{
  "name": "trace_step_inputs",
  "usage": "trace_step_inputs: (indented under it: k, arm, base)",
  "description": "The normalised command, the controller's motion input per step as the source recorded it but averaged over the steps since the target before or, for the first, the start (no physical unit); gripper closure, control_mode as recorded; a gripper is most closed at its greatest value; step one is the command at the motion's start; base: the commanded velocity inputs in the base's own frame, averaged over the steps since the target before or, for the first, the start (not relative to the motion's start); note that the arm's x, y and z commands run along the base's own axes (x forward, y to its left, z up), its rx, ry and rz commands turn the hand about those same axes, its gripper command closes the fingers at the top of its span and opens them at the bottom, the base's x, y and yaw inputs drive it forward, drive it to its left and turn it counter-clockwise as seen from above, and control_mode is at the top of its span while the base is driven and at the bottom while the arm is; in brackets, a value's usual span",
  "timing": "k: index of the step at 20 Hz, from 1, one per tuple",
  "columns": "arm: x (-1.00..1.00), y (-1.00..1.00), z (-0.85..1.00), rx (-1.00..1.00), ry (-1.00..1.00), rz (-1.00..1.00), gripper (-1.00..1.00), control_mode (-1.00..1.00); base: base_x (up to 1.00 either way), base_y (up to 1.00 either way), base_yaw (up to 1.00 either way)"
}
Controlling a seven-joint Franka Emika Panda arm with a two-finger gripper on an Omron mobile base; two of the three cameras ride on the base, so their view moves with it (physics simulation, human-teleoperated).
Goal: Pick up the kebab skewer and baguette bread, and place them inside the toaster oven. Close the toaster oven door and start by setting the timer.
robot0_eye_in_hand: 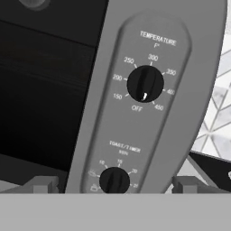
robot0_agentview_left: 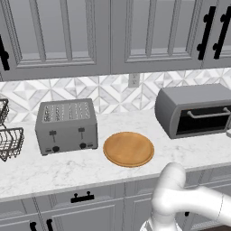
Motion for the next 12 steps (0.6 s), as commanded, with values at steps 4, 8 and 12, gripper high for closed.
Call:
trace_step_inputs:
  k: [4,8,12]
  arm:
    - [0.0,0.0,0.0,0.0,-0.04,0.0,-1.0,-1.0]
    - [0.0,0.0,0.0,0.0,-0.04,0.0,-1.0,-1.0]
    - [0.01,0.0,-0.09,0.0,0.0,0.0,-1.0,-1.0]
  base:
    - [0.0,0.0,0.0]
    - [0.0,0.0,0.0]
    - [0.0,0.0,0.0]
